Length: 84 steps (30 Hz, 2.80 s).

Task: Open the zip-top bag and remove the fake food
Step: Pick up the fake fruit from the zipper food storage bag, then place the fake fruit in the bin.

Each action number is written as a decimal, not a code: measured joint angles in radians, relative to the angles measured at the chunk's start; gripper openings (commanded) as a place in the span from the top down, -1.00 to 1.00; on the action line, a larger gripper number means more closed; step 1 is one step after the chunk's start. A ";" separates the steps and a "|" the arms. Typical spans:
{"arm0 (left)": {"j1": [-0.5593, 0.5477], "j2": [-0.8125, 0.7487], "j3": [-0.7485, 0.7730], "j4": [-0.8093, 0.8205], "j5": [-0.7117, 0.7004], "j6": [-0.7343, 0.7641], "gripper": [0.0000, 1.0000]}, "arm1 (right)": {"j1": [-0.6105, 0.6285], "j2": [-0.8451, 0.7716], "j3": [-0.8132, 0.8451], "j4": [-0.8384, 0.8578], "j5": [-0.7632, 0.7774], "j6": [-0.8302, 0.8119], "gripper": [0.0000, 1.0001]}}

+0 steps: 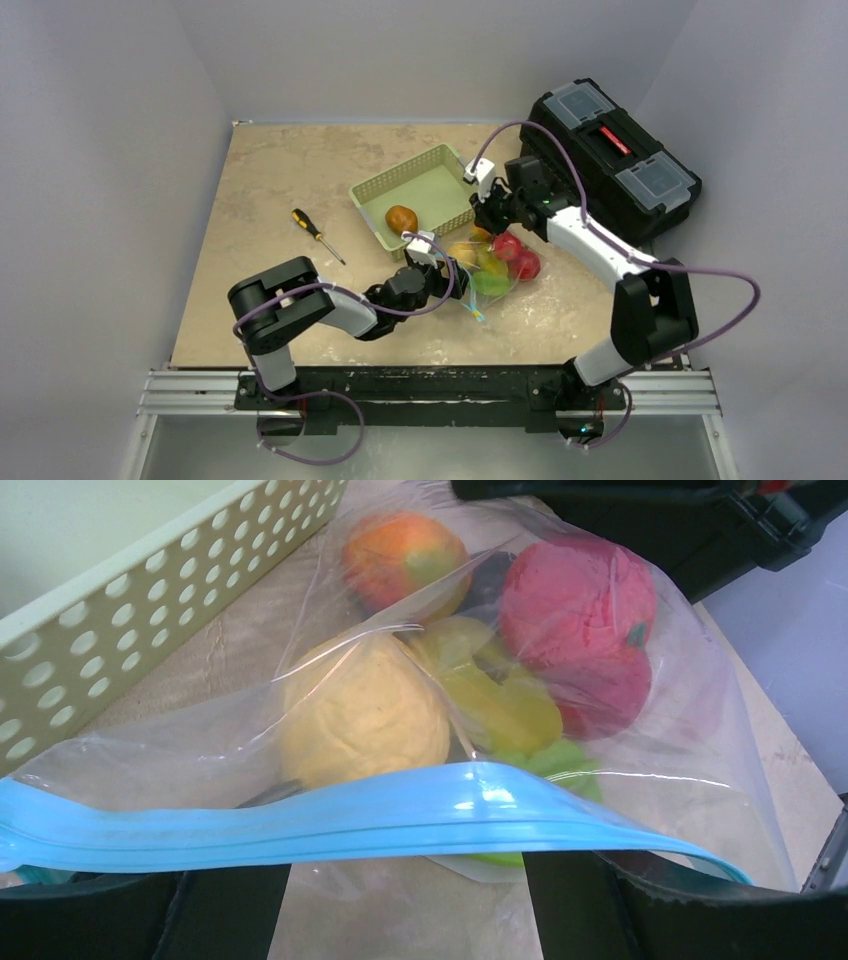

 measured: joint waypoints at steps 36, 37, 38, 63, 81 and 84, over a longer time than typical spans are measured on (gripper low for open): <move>0.038 -0.080 0.132 -0.428 0.055 -0.023 1.00 | 0.074 0.096 0.001 -0.110 -0.008 -0.087 0.84; 0.038 -0.106 0.124 -0.448 0.058 -0.020 1.00 | 0.072 0.089 0.001 -0.110 -0.011 -0.088 0.83; 0.038 -0.139 0.115 -0.470 0.066 -0.017 1.00 | 0.071 0.084 0.001 -0.110 -0.013 -0.088 0.83; 0.039 -0.625 -0.049 -0.770 0.205 0.019 1.00 | 0.063 0.010 0.000 -0.130 -0.121 -0.139 0.78; 0.215 -1.001 -0.053 -1.136 0.227 0.116 1.00 | 0.051 -0.028 -0.001 -0.160 -0.189 -0.181 0.77; 0.280 -0.989 -0.028 -1.148 0.260 0.122 1.00 | 0.051 -0.028 -0.001 -0.162 -0.191 -0.183 0.77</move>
